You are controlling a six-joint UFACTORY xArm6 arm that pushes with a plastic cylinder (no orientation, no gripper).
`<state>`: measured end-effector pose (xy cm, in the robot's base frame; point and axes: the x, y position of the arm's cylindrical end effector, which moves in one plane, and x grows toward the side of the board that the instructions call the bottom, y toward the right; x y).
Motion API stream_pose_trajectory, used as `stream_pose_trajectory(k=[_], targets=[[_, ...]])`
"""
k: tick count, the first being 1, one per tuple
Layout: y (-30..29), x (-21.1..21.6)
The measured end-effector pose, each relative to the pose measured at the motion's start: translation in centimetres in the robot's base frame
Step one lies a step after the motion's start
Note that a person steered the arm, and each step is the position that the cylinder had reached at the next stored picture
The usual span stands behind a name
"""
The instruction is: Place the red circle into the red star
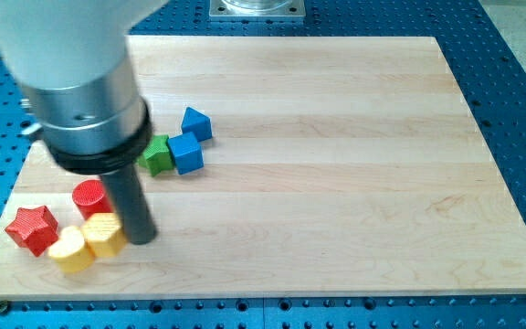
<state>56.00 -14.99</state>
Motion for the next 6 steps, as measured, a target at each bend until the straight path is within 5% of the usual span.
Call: stream_pose_trajectory(k=[2,3,6], targets=[[-0.4,-6.2],[-5.2,-5.3],[-2.2,-5.5]])
